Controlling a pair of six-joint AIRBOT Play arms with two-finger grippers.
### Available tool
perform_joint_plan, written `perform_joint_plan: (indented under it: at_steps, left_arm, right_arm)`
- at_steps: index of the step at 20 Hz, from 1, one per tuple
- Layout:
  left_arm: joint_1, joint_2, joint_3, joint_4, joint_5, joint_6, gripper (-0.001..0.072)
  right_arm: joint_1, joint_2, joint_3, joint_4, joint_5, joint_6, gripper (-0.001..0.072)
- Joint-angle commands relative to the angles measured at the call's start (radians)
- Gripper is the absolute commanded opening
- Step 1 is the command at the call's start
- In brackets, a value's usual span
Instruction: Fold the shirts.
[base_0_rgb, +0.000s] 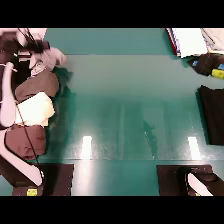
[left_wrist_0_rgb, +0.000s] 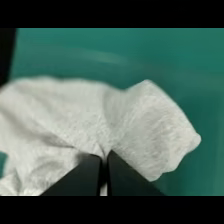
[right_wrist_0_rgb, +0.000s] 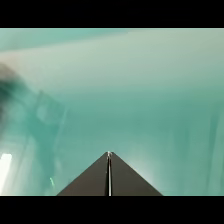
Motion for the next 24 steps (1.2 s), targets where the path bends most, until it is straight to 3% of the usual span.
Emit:
perform_joint_plan:
  at_steps: [1, 4, 7, 9, 15, 16, 17, 20, 24]
  left_arm:
    - [-0.054, 0.24, 0.021, -0.008, 0.028, 0.1, 0.002]
    - [-0.167, 0.452, 0.019, -0.008, -0.05, 0.212, 0.0019]
    - [-0.336, 0.566, 0.019, -0.006, -0.143, 0.268, 0.0019]
    - [-0.472, 0.571, 0.004, -0.007, -0.214, 0.272, 0.0019]
    - [-0.895, 0.445, -0.27, -0.016, -0.181, 0.272, 0.0025]
    - [-0.935, 0.402, -0.294, -0.038, -0.154, 0.271, 0.0255]
    - [-0.953, 0.364, -0.301, -0.071, -0.134, 0.271, 0.0539]
    - [-0.904, 0.332, -0.298, -0.084, -0.136, 0.241, 0.0552]
    - [-0.614, 0.408, -0.296, -0.092, -0.304, 0.135, 0.0552]
  right_arm:
    - [0.001, -0.024, 0.138, -0.005, 0.01, -0.035, 0.0013]
    - [0.001, -0.082, 0.287, -0.004, 0.048, -0.035, 0.0013]
    - [0.001, -0.142, 0.406, -0.004, 0.124, -0.035, 0.0013]
    - [0.001, -0.183, 0.487, -0.004, 0.186, -0.035, 0.0013]
    - [0.001, -0.263, 0.695, -0.004, 0.338, -0.035, 0.0013]
    - [0.001, -0.262, 0.708, -0.004, 0.351, -0.035, 0.0013]
    - [0.001, -0.257, 0.714, -0.004, 0.354, -0.035, 0.0014]
    - [0.0, -0.224, 0.713, -0.006, 0.359, -0.035, 0.0013]
    - [0.001, -0.2, 0.713, -0.005, 0.359, -0.035, 0.0013]
